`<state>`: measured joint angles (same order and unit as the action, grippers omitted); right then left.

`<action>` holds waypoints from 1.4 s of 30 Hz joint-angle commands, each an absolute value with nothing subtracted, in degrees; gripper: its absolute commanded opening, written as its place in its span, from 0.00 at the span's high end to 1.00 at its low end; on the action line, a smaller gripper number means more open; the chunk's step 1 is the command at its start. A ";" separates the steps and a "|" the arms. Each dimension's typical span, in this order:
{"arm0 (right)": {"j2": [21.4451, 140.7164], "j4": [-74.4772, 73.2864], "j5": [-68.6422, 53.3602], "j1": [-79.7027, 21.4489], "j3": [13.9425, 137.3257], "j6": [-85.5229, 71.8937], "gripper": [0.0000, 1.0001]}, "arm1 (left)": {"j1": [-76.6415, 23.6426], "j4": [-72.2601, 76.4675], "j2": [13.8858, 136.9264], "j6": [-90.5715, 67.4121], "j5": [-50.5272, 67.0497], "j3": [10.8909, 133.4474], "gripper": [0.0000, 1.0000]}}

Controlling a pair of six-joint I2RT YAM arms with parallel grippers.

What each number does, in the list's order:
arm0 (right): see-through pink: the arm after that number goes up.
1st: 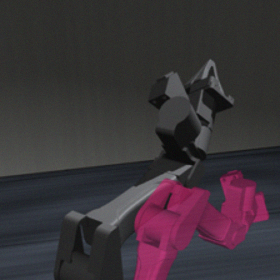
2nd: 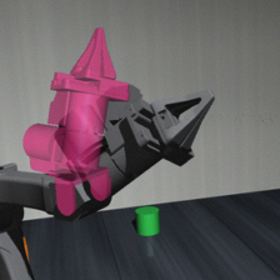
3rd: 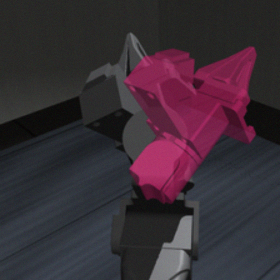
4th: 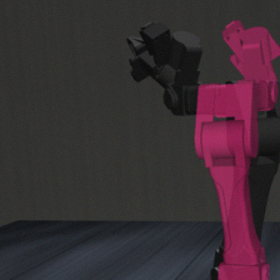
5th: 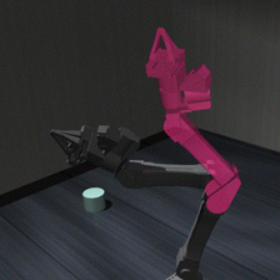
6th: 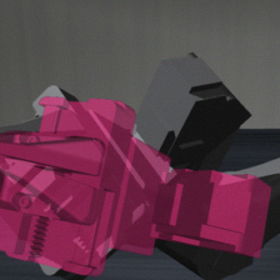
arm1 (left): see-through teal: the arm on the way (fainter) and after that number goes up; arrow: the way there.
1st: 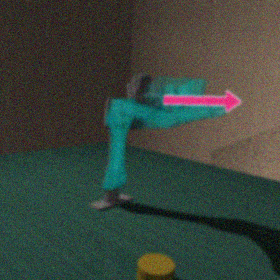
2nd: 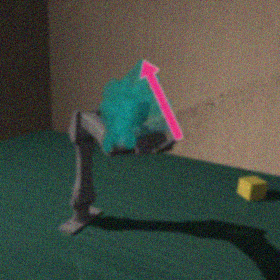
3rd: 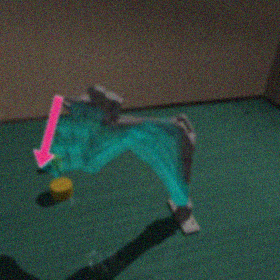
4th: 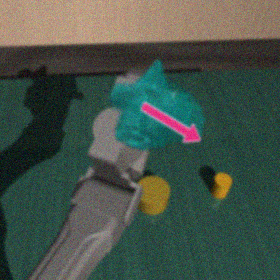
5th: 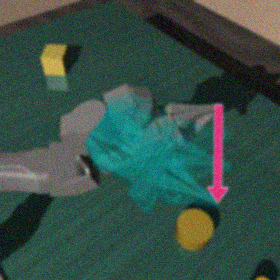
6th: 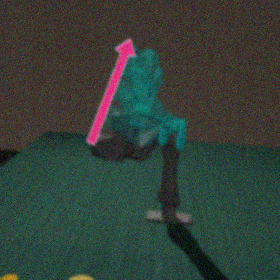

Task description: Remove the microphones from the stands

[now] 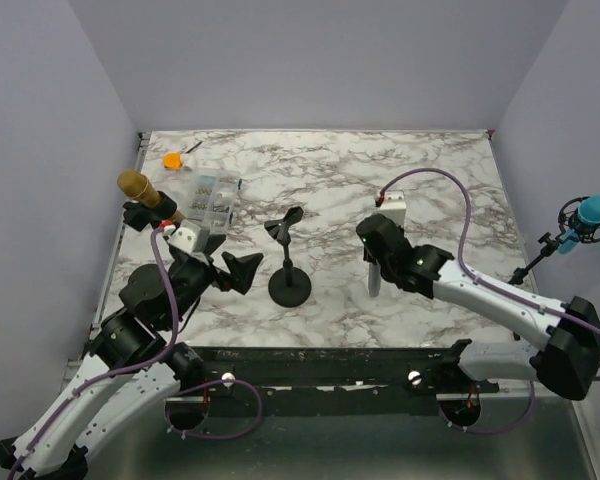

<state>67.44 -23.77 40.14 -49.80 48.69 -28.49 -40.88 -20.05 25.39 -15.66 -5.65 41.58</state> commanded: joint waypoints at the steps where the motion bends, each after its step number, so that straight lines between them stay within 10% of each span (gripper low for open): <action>1: 77.76 -25.84 35.06 -41.90 54.72 -27.77 0.99 | -40.94 -21.19 21.38 -13.63 -7.85 38.78 0.01; 27: 138.26 -26.98 20.88 -19.38 117.84 -9.22 0.98 | -40.94 -20.35 10.75 -12.30 2.78 34.51 0.02; 42: 148.99 -27.87 18.64 -19.35 129.57 -8.57 0.62 | -40.87 -19.96 12.55 -12.09 3.40 34.40 0.03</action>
<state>147.63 -26.89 21.04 -19.33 129.25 -8.93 -40.91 -20.78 11.55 -12.95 2.20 34.79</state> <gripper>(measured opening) 0.401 0.978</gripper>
